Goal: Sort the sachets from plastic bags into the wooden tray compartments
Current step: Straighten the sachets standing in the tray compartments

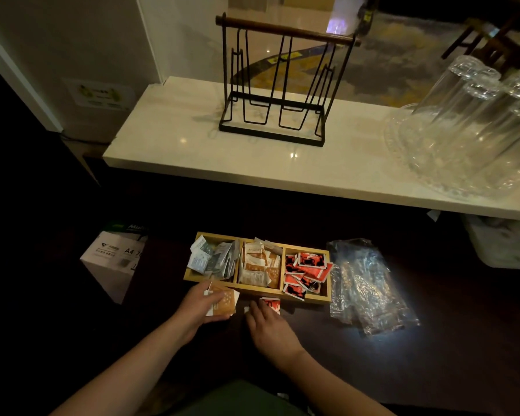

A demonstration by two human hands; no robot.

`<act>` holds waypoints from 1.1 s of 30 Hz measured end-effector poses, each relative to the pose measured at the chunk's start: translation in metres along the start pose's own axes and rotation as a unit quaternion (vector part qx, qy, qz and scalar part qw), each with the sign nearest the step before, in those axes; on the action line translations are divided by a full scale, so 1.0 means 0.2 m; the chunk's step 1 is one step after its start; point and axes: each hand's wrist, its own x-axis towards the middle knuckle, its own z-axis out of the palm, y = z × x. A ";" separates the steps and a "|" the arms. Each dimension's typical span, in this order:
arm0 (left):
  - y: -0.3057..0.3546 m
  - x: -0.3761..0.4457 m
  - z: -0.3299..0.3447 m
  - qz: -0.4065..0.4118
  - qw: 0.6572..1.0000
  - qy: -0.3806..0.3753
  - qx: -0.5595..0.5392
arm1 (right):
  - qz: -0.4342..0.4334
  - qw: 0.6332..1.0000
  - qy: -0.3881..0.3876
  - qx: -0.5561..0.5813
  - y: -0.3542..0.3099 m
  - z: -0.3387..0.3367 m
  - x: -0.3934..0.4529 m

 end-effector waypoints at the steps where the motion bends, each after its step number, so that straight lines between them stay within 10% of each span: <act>1: -0.01 0.00 0.00 -0.007 1.000 0.002 0.009 | -0.003 1.000 0.002 0.001 0.01 0.00 0.00; 9: -0.07 -0.02 0.04 -0.074 0.997 -0.017 -0.033 | 0.046 0.957 0.194 0.210 -0.04 -0.26 0.03; 16: -0.03 -0.02 0.08 -0.002 0.999 -0.032 -0.012 | 0.081 0.933 0.148 0.319 -0.07 -0.21 -0.03; 23: 0.15 0.00 0.09 0.124 0.989 0.006 0.080 | 0.154 0.979 0.044 0.123 0.06 0.04 -0.09; 33: 0.29 0.14 0.38 0.250 0.846 0.079 0.464 | 0.064 0.991 0.052 0.104 0.15 -0.25 -0.03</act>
